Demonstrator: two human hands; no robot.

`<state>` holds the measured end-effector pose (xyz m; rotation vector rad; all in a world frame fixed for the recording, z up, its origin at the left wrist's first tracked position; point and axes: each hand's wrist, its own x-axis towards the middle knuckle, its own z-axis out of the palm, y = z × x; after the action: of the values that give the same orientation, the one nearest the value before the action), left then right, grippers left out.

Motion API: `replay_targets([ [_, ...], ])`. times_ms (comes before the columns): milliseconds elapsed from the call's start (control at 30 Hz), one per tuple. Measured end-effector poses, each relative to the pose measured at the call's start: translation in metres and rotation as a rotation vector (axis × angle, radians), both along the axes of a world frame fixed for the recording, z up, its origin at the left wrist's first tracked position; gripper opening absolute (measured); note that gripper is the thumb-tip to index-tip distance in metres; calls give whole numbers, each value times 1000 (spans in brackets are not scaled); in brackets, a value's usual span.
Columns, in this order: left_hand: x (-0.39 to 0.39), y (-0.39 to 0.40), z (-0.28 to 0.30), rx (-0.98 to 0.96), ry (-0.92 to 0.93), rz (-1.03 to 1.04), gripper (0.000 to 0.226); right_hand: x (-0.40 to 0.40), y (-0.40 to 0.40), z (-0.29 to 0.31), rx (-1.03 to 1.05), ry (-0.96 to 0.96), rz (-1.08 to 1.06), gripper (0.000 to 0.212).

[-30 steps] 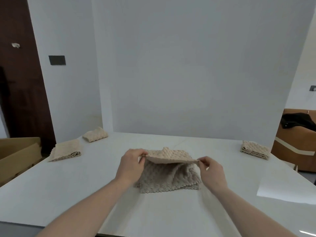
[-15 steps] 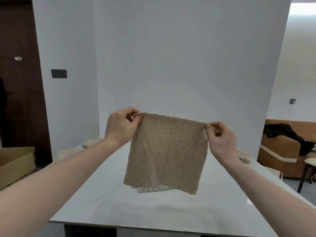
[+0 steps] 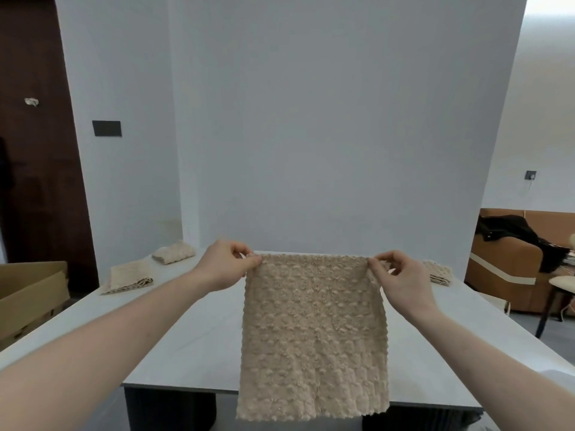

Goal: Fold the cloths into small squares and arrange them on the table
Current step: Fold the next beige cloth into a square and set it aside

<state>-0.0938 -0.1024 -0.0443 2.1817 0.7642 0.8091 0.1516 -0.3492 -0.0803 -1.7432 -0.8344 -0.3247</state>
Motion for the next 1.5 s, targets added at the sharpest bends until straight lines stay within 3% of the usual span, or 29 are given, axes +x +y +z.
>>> replay_targets([
  [300, 51, 13, -48, -97, 184, 77, 18, 38, 27, -49, -255, 67, -55, 10],
  [633, 82, 34, -74, -115, 108, 132, 9, 50, 50, -52, -280, 60, -58, 10],
  [967, 53, 22, -96, -63, 159, -2, 21, 37, 29, -68, -361, -22, 10, 29],
  [1500, -11, -34, -158, 14, 248, -87, 22, -9, -34, -122, -636, -43, 89, 15],
])
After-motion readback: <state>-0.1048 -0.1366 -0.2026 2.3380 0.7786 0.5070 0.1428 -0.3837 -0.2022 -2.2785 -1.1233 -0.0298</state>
